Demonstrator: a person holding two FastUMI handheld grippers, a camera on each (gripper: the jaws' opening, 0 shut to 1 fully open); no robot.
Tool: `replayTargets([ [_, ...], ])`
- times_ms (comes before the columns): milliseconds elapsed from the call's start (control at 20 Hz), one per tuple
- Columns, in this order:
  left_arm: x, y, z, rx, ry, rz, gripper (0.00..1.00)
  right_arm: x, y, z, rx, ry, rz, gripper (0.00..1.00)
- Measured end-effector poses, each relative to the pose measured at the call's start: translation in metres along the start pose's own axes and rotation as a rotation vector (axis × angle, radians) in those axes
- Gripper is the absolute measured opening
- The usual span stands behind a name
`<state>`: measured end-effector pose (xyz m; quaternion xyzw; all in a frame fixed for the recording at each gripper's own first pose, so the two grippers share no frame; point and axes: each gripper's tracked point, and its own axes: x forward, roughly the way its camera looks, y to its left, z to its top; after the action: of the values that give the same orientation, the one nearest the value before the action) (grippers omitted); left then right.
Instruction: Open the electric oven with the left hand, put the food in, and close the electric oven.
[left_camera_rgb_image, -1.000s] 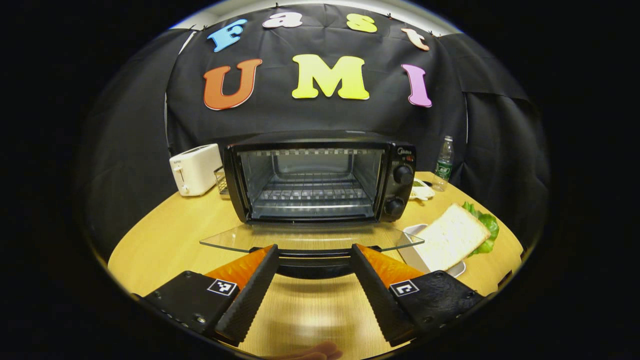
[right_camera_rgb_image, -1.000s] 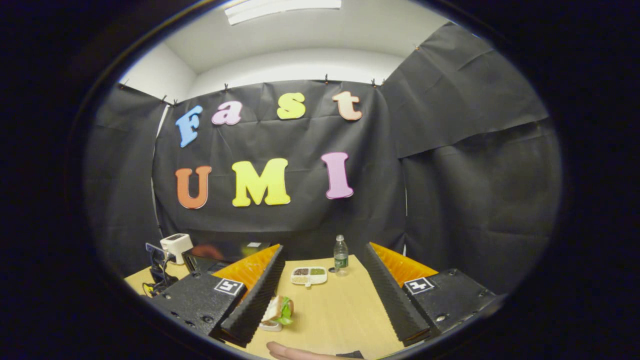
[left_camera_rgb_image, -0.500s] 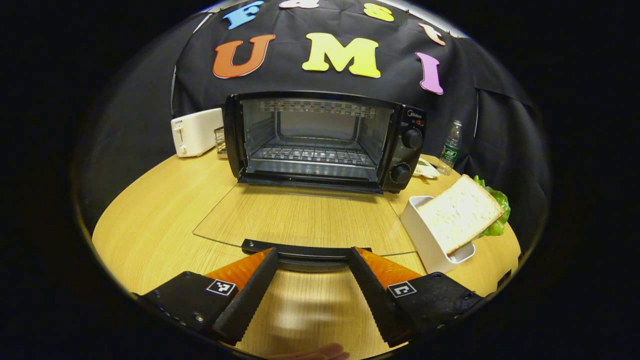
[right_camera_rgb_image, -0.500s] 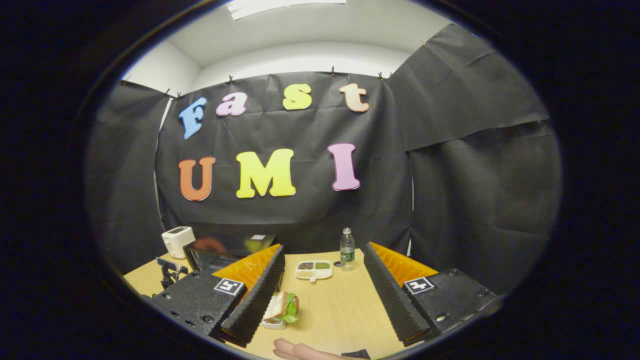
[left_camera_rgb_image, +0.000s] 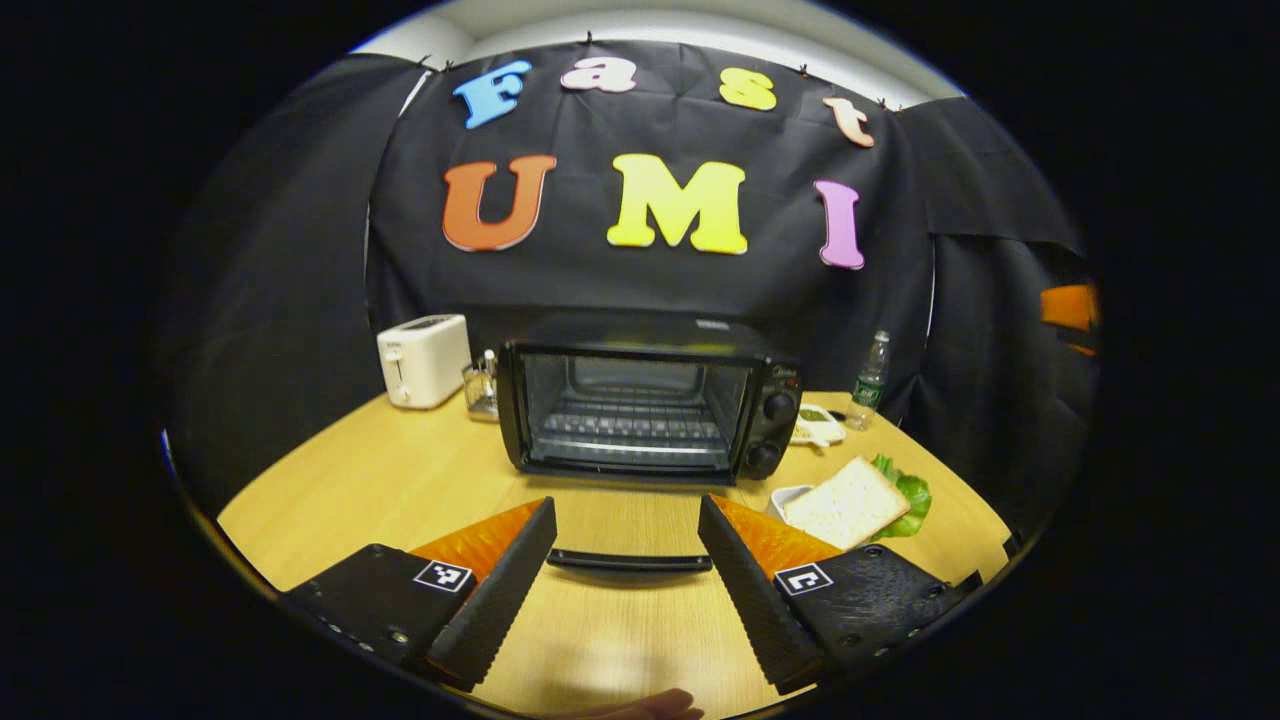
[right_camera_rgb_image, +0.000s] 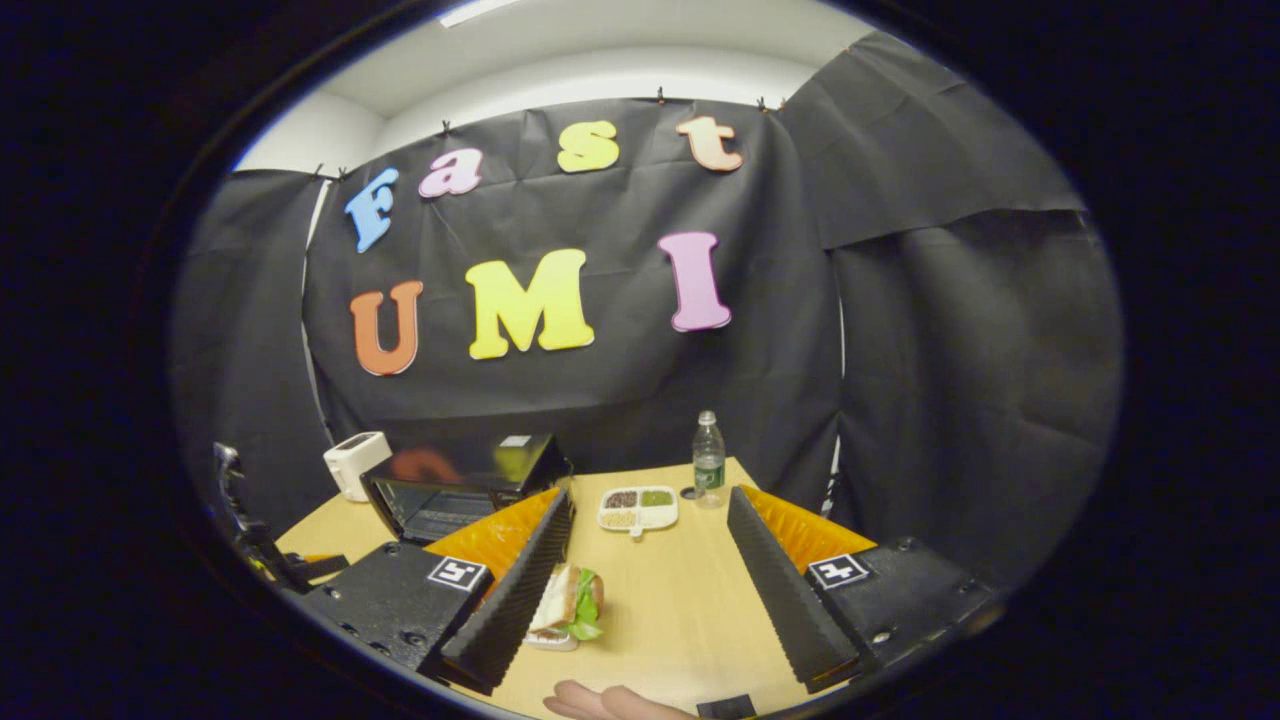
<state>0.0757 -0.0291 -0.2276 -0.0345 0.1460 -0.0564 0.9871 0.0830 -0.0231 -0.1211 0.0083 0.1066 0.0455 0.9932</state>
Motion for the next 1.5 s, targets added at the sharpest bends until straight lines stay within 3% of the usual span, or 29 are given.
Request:
replayTargets([
  [200,-0.042,-0.005,0.065,-0.009,-0.118,-0.004,0.94,0.045,-0.002,-0.034,-0.008,0.116,0.062,0.96],
  [300,-0.063,-0.002,0.098,0.007,-0.193,0.009,0.94,0.067,0.005,-0.061,0.020,0.222,0.113,1.00],
  [400,-0.082,-0.001,0.122,0.000,-0.250,0.033,0.94,0.087,0.019,-0.091,0.041,0.345,0.182,0.95],
  [450,-0.087,0.002,0.126,0.005,-0.259,0.050,0.94,0.097,0.020,-0.105,0.061,0.398,0.206,0.91],
  [500,-0.093,0.005,0.129,0.018,-0.268,0.070,0.94,0.104,0.025,-0.118,0.088,0.453,0.237,0.98],
  [600,-0.102,0.011,0.135,0.030,-0.285,0.100,0.94,0.114,0.038,-0.146,0.136,0.595,0.301,0.97],
  [750,-0.113,0.009,0.140,0.034,-0.306,0.081,0.94,0.124,0.052,-0.175,0.168,0.752,0.353,0.96],
  [900,-0.115,0.014,0.136,0.035,-0.296,0.086,0.94,0.128,0.065,-0.181,0.194,0.842,0.421,0.96],
  [950,-0.114,0.017,0.135,0.039,-0.289,0.094,0.94,0.128,0.066,-0.184,0.198,0.873,0.437,0.89],
  [1000,-0.114,0.022,0.134,0.043,-0.283,0.107,0.94,0.131,0.067,-0.184,0.208,0.903,0.451,0.89],
  [1050,-0.113,0.027,0.135,0.043,-0.280,0.125,0.94,0.130,0.071,-0.185,0.222,0.942,0.472,0.96],
  [1100,-0.113,0.030,0.139,0.045,-0.285,0.135,0.94,0.129,0.072,-0.186,0.237,0.983,0.489,0.86],
  [1150,-0.114,0.029,0.144,0.042,-0.297,0.132,0.94,0.128,0.073,-0.190,0.248,1.019,0.505,0.84],
  [1200,-0.113,0.028,0.148,0.039,-0.312,0.122,0.94,0.128,0.074,-0.192,0.258,1.051,0.525,0.90],
  [1250,-0.114,0.026,0.150,0.035,-0.318,0.117,0.94,0.127,0.073,-0.193,0.267,1.084,0.533,0.81],
  [1500,-0.115,0.024,0.148,0.050,-0.328,0.108,0.94,0.126,0.071,-0.207,0.291,1.177,0.529,0.68],
])
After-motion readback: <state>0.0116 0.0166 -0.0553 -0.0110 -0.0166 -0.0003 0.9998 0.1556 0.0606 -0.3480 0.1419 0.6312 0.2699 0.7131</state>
